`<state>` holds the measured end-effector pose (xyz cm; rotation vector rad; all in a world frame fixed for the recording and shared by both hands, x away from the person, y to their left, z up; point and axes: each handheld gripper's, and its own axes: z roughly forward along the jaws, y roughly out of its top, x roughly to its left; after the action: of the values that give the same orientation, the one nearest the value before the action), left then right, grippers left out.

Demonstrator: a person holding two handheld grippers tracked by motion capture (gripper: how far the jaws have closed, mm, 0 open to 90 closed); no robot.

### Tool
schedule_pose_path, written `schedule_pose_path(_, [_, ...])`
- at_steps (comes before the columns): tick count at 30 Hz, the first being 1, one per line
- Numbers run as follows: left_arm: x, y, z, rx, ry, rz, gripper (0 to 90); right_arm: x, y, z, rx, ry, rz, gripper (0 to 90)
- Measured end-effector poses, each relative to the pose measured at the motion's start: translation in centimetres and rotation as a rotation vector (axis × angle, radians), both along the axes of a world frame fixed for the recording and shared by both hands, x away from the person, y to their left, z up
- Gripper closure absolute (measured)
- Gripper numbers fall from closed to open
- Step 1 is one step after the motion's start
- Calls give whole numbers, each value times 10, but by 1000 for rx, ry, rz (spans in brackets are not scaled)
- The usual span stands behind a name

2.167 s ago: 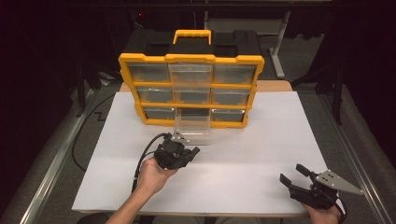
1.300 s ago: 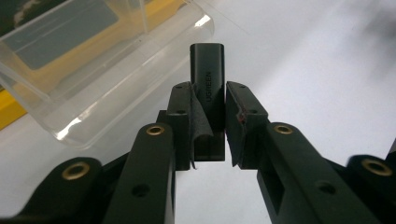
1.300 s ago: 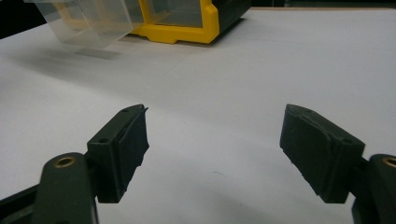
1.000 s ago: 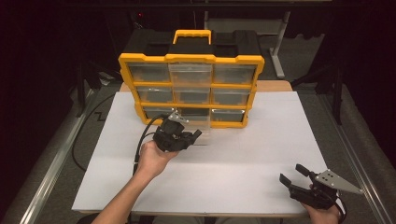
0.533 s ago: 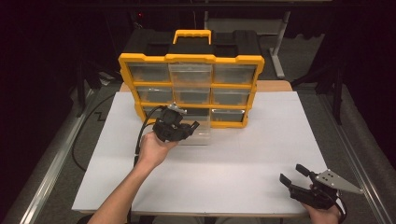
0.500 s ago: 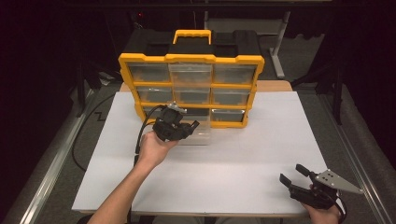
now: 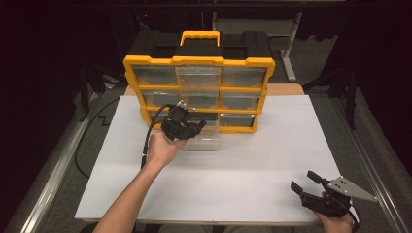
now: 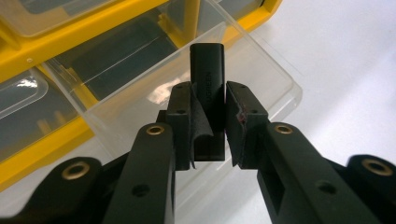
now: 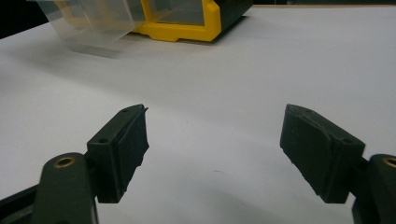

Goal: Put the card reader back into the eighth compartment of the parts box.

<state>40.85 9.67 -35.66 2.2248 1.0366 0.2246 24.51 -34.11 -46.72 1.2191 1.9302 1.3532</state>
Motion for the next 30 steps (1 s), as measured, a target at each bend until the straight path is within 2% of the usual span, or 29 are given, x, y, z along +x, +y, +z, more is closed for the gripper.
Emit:
schedule_pose_path(2, [1, 0, -1, -7, 7, 1, 718, 0, 0, 0, 0, 0, 0, 235])
schedule_pose_path(5, [0, -1, -1, -3, -1, 0, 634, 0, 0, 0, -1, -1, 2, 235])
schedule_pose_path(8, [-2, -2, 0, -4, -8, -2, 597, 0, 0, 0, -1, -1, 4, 235])
schedule_pose_path(15, [-13, -6, 5, 13, -23, -44, 509, 0, 1, 0, 0, 0, 4, 235])
schedule_pose_path(19, [-21, -7, 8, -6, -26, -56, 480, 0, 0, 0, -4, -5, 7, 235])
schedule_pose_path(30, [-38, -11, 7, -14, -37, -91, 452, 0, 1, 0, -2, 1, 6, 235])
